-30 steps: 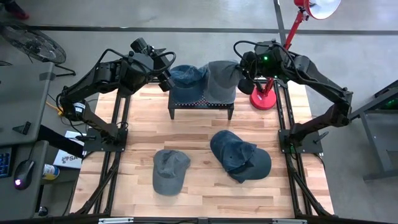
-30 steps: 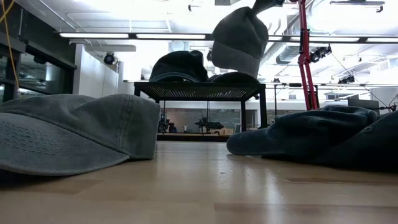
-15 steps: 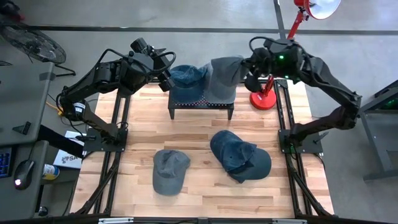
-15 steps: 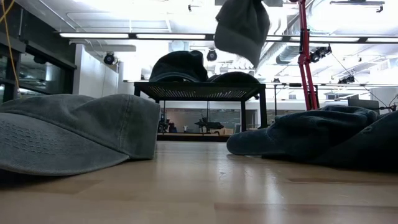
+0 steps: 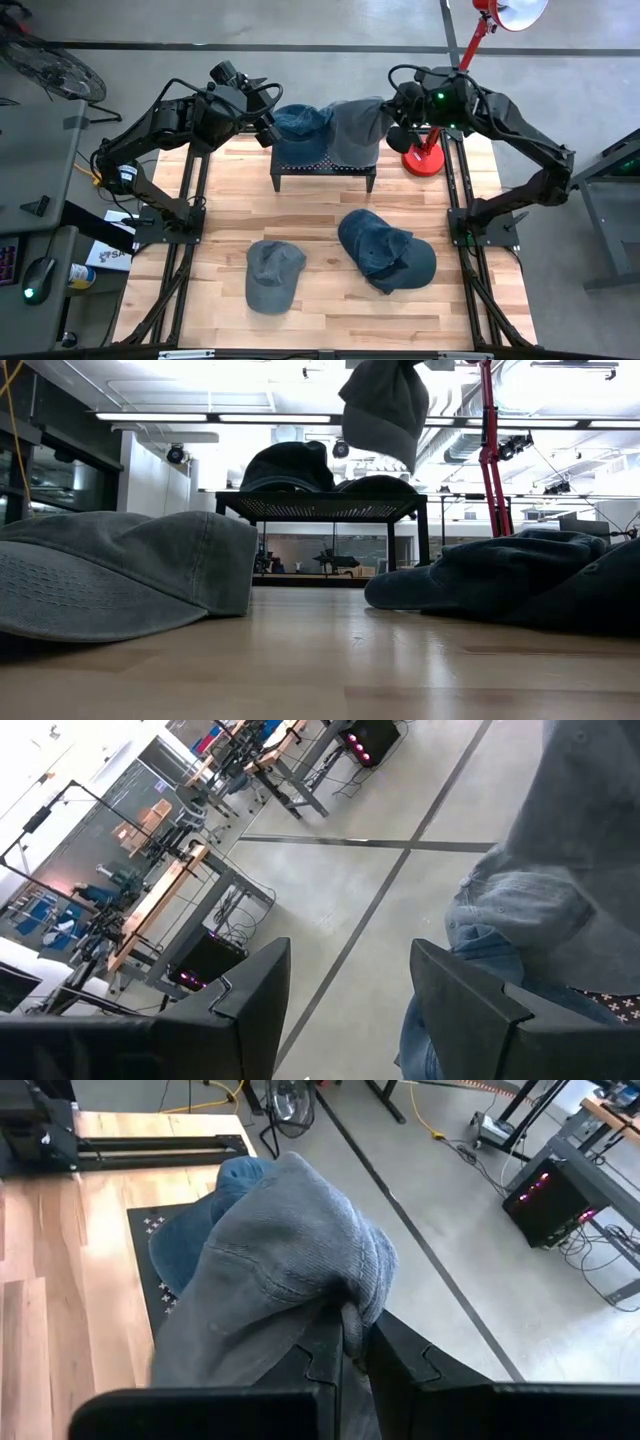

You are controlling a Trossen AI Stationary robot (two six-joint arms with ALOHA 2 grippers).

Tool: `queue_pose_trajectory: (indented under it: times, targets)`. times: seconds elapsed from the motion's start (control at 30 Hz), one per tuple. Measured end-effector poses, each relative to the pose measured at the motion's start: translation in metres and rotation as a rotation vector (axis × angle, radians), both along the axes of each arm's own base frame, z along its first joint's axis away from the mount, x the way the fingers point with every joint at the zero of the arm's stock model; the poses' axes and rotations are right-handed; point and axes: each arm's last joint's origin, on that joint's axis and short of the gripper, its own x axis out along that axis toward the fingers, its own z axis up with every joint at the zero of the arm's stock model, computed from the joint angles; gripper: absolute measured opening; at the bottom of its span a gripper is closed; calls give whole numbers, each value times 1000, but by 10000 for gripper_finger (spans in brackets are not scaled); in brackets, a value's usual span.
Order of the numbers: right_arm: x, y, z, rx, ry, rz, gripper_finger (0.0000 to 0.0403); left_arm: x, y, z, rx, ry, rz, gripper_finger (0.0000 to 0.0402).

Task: Pick & Place hat
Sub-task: Stack the top gray cap on the gray cap on the shelf

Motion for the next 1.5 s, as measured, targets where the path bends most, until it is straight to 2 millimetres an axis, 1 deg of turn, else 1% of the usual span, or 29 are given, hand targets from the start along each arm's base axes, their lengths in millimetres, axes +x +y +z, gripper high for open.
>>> queue_pose_trajectory:
  times: [0.27, 0.57, 0.7, 0.93, 1.17, 1.5]
  targets:
    - [8, -4, -7, 8, 38, -1, 20, 0, 0, 0, 2, 0, 6, 202]
    - [4, -13, -7, -4, 50, -39, 20, 0, 0, 0, 3, -3, 8, 202]
    - [6, -19, -10, -4, 60, -41, 20, 0, 0, 1, 4, -13, 8, 202]
    - [21, -27, -21, 24, 95, -24, 20, 1, 0, 2, 5, -22, 9, 202]
    - [35, -48, -35, 28, 128, -51, 20, 1, 0, 2, 5, -22, 8, 202]
    - [59, -85, -64, 93, 141, -34, 20, 0, 0, 2, 11, -13, 8, 202]
